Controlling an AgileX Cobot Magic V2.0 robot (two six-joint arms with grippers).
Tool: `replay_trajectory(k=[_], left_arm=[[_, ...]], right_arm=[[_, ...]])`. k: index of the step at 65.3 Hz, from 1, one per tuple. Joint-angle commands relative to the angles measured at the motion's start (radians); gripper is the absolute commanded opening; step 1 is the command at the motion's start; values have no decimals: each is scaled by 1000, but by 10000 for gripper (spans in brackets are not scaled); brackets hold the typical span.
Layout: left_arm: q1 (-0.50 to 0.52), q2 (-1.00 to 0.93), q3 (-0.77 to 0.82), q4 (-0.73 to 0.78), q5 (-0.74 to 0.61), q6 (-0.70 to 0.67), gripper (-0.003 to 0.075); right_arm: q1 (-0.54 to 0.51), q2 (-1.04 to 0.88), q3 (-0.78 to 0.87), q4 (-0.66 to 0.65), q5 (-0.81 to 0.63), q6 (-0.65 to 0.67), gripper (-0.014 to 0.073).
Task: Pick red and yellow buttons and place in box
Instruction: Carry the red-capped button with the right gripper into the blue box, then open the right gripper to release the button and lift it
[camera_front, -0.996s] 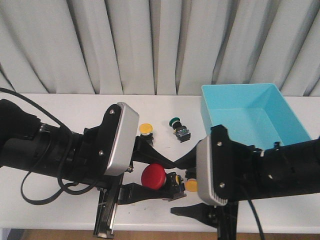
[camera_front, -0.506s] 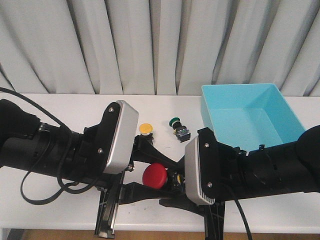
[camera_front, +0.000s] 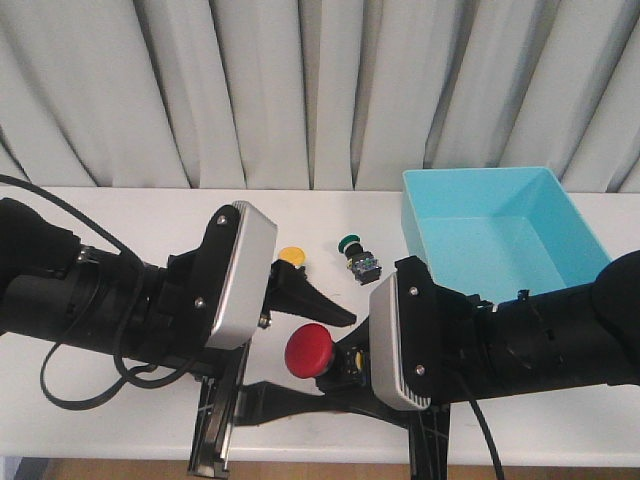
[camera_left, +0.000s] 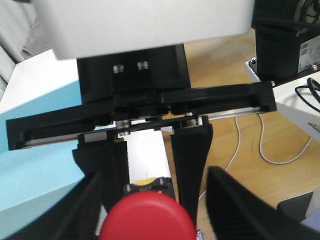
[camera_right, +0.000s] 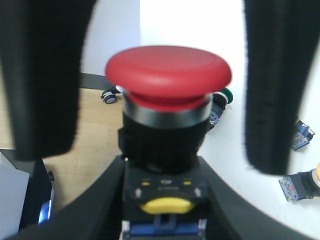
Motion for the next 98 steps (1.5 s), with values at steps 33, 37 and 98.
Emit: replay_trajectory(k=[33, 37, 98], left_arm=[[-1, -27, -22, 520, -347, -544, 575], [-1, -27, -22, 543, -348, -570, 568], [-1, -27, -22, 553, -328, -582, 554]], right_arm=[[-243, -77, -89, -780, -179, 1228, 175], [-314, -44, -133, -877, -132, 1398, 177], [-489, 660, -633, -1130, 171, 1823, 225]])
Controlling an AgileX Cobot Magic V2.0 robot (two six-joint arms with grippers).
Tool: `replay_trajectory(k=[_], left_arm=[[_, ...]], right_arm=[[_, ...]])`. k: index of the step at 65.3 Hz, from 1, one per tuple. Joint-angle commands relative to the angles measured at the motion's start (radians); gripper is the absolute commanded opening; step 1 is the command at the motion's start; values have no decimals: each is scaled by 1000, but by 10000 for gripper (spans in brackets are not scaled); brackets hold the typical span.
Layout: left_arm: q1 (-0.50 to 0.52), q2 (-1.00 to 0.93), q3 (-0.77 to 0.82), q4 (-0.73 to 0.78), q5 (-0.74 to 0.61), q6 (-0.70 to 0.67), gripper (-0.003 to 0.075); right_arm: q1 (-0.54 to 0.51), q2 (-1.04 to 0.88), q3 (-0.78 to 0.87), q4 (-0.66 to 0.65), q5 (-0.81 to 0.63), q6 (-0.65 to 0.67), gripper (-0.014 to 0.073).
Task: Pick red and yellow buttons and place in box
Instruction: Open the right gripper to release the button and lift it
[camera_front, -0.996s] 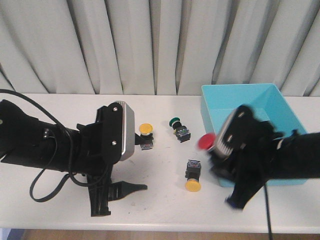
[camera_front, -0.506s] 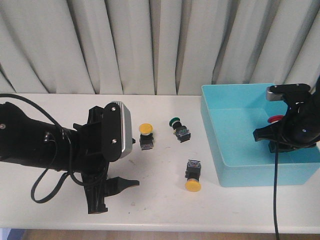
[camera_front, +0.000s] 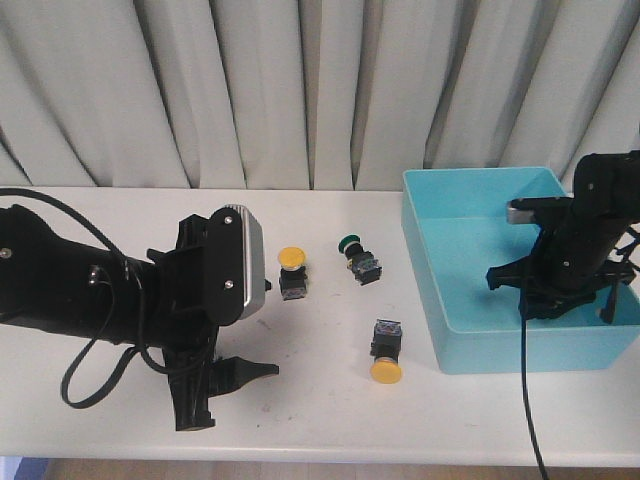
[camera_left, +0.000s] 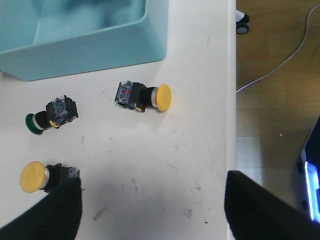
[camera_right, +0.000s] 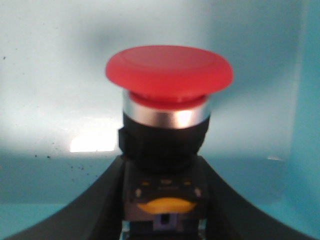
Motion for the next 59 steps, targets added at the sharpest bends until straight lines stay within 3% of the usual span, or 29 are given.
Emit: replay_trajectory(k=[1, 28, 39, 49, 59], left_arm=[[-1, -31, -22, -31, -26, -11, 554], [-1, -31, -22, -31, -6, -11, 554], [-1, -31, -22, -31, 7, -26, 554], [-1, -24, -22, -9, -57, -191, 554], [-1, 14, -22, 167, -96, -447, 554]], right_arm=[[2, -32, -30, -4, -18, -13, 227], [1, -4, -30, -6, -9, -12, 389], [1, -34, -38, -6, 24, -13, 401], [3, -136, -41, 18, 85, -19, 401], [14, -295, -37, 38, 134, -44, 401]])
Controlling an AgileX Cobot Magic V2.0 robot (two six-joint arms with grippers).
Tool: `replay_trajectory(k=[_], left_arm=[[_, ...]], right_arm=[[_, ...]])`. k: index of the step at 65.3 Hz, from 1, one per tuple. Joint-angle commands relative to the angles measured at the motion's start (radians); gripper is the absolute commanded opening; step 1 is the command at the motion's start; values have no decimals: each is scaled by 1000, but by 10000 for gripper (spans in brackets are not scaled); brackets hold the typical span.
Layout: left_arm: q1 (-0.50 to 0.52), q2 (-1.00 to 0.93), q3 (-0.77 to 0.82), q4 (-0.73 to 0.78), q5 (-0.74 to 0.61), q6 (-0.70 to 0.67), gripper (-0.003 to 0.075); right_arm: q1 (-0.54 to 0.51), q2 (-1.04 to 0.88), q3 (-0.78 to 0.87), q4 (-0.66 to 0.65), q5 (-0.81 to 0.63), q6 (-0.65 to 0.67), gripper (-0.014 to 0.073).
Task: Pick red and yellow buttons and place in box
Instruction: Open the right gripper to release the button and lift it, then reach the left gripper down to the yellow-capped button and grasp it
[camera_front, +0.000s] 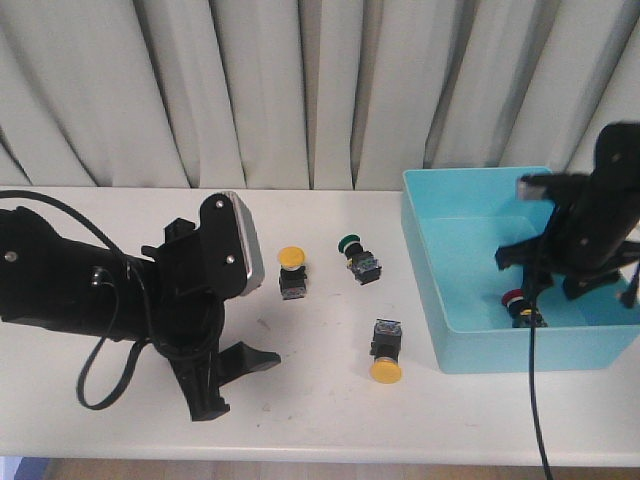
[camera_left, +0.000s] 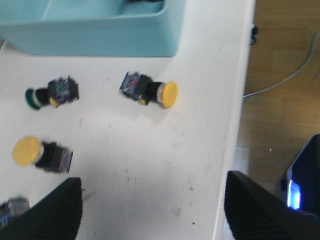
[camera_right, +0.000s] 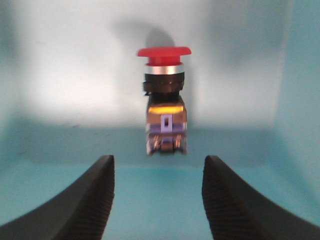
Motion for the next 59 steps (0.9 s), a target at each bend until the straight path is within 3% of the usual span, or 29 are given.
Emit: replay_trajectory(k=[1, 15, 23, 34, 35, 37, 43, 59], left_arm=[[-1, 6, -22, 113, -62, -200, 554], [-1, 113, -27, 429, -154, -644, 554], [-1, 152, -64, 493, -155, -750, 554], [1, 203, -184, 493, -62, -692, 554], [19, 253, -260, 488, 11, -645, 554], [45, 301, -327, 488, 51, -636, 554], [70, 361, -395, 487, 89, -597, 554], [81, 497, -576, 346, 157, -268, 554]], right_arm=[[12, -151, -28, 6, 27, -23, 401], [142, -364, -28, 6, 51, -38, 401], [245, -452, 15, 14, 46, -69, 401], [343, -578, 205, 14, -101, -82, 401], [372, -627, 303, 16, -160, -93, 401], [380, -649, 345, 21, -175, -94, 401], [380, -668, 382, 30, -174, -94, 401], [380, -672, 402, 61, -178, -128, 401]])
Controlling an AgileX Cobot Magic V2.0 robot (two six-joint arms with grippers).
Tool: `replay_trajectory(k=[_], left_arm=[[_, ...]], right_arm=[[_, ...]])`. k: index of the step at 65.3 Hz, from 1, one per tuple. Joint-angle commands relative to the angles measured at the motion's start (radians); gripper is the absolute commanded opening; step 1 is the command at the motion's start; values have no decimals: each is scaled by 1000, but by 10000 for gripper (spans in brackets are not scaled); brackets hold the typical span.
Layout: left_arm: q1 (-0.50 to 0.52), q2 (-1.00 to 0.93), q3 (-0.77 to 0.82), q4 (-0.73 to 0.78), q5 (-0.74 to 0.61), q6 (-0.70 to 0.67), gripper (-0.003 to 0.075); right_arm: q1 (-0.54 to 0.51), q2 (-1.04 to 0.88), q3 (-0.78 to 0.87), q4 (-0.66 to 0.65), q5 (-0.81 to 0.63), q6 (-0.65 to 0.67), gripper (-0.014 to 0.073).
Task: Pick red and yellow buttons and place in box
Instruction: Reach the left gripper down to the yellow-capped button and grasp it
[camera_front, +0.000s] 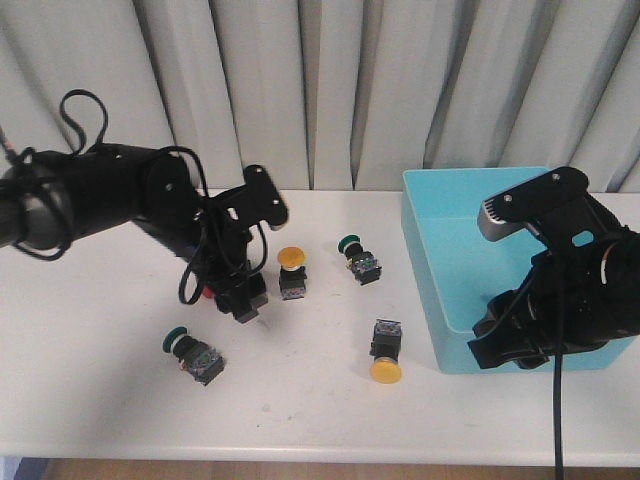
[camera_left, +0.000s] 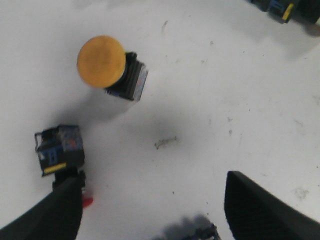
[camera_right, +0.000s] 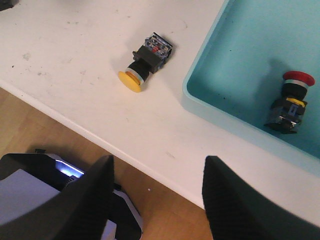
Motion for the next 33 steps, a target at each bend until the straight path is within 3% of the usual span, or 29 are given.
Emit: replay_trajectory(k=[1, 33], left_arm=[[0, 4, -98, -91, -4, 127, 554], [61, 328, -545, -201, 218, 283, 554]], right_arm=[[2, -26, -24, 20, -57, -33, 401], [2, -26, -24, 58, -60, -79, 401]])
